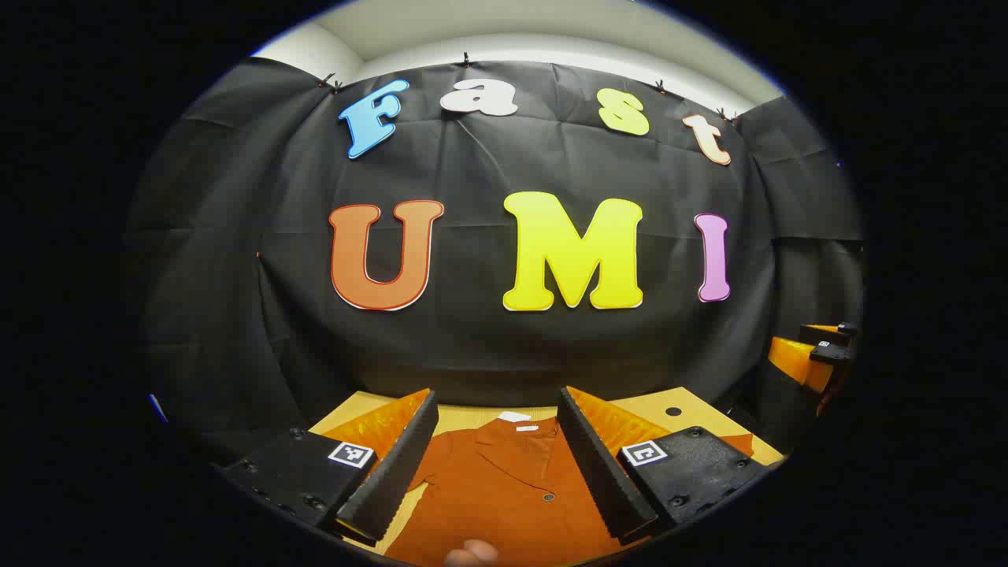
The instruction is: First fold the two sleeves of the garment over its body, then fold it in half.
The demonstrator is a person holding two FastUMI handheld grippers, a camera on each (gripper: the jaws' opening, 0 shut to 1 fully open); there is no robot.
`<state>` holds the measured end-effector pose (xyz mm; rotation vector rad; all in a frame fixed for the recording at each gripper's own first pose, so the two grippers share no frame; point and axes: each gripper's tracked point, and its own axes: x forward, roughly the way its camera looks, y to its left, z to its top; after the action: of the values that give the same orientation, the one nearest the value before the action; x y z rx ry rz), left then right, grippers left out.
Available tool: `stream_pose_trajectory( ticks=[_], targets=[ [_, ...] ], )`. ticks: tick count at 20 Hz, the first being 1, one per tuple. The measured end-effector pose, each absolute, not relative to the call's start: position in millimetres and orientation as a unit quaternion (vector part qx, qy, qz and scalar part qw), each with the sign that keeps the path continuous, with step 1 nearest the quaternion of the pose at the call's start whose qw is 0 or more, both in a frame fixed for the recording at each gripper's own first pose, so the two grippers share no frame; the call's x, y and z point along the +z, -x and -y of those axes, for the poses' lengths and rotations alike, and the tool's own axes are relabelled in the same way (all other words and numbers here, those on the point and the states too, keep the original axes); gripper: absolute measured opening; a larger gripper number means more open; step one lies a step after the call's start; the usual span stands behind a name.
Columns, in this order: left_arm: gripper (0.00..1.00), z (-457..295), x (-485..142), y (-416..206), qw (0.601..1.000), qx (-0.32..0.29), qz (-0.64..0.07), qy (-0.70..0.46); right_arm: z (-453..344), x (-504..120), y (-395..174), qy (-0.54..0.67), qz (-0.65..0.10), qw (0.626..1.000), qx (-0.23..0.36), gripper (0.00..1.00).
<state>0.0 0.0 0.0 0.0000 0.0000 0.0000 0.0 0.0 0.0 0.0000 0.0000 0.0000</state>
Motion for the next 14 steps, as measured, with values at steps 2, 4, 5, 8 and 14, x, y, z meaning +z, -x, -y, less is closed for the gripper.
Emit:
stream_pose_trajectory(
  ticks=[2, 4, 5, 8, 14],
  targets=[
    [0.99, 0.7, -2.1, -1.4, 1.000, -0.001, -0.004, 0.003, -0.2, 0.4, -0.2, -0.002, 0.000, 1.000, 0.001, 0.93],
    [0.99, 1.4, -1.4, -2.8, 1.000, -0.003, -0.002, 0.007, 1.1, 0.8, -1.4, -0.001, 0.002, 1.000, -0.001, 0.94],
    [0.99, 1.7, -2.7, -3.8, 1.000, -0.003, -0.002, 0.006, 1.0, 1.2, -2.1, 0.000, 0.001, 1.000, -0.001, 0.94],
    [0.99, 0.7, -1.6, -4.8, 1.000, -0.001, 0.000, 0.006, 0.3, -1.8, -3.4, 0.000, -0.002, 1.000, 0.000, 0.94],
    [0.98, -1.3, -3.0, -6.4, 1.000, 0.003, 0.000, 0.008, -2.2, -2.5, -6.3, 0.002, -0.003, 1.000, 0.004, 0.94]
  ],
)
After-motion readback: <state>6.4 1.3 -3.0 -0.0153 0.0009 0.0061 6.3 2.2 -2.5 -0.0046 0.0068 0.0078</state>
